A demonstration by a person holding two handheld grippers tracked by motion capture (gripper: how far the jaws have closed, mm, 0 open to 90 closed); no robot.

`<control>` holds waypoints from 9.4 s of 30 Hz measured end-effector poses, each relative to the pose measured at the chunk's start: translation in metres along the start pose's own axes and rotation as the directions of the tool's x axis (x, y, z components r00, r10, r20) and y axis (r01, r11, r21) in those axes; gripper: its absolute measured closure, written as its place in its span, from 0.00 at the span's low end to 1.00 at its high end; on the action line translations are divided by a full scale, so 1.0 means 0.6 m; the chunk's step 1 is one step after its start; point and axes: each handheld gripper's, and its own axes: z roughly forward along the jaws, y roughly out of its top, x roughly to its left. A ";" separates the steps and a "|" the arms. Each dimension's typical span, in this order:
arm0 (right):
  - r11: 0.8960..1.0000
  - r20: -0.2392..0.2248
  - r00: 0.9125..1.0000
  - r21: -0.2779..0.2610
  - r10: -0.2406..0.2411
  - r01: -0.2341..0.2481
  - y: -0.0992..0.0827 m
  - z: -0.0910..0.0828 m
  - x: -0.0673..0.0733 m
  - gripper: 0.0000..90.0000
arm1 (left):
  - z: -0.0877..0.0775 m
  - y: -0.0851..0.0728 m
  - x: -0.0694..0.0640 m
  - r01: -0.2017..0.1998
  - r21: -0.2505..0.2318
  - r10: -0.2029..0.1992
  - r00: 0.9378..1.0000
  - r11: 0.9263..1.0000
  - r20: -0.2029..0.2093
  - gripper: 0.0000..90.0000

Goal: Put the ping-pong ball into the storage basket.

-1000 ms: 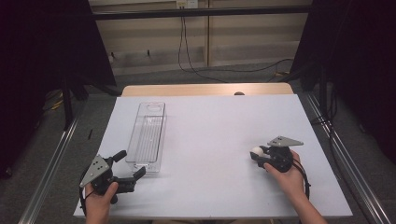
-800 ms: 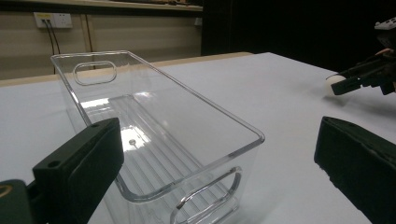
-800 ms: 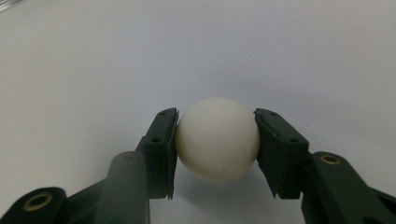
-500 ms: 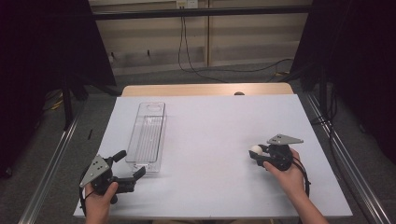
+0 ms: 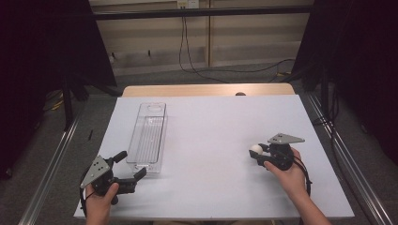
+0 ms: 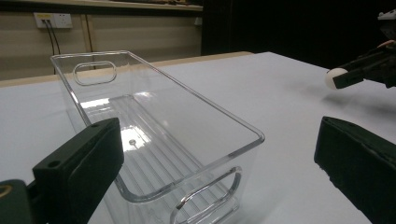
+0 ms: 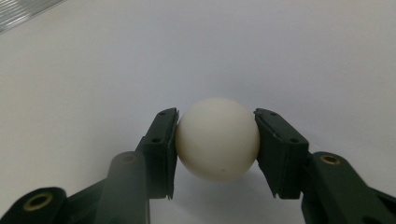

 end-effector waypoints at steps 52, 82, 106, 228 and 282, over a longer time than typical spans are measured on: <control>0.997 -0.081 0.994 -0.029 -0.074 0.072 0.059 0.031 0.060 0.57 | 0.000 0.001 -0.001 -0.006 0.010 0.006 1.000 1.000 -0.009 0.02; 0.994 -0.124 0.986 -0.025 -0.111 0.109 0.087 0.059 0.094 0.57 | 0.001 0.000 0.000 -0.003 0.015 0.003 1.000 1.000 -0.003 0.02; 0.990 -0.173 0.975 -0.041 -0.139 0.134 0.110 0.078 0.124 0.57 | 0.002 0.000 -0.002 0.003 0.015 -0.003 1.000 1.000 -0.003 0.02; 0.974 -0.313 0.922 -0.097 -0.226 0.206 0.210 0.181 0.274 0.57 | 0.004 -0.003 0.001 -0.007 0.039 0.007 1.000 0.999 0.005 0.02; 0.970 -0.331 0.913 -0.109 -0.240 0.215 0.231 0.203 0.313 0.57 | 0.003 -0.002 0.004 -0.011 0.043 0.011 1.000 0.999 0.001 0.02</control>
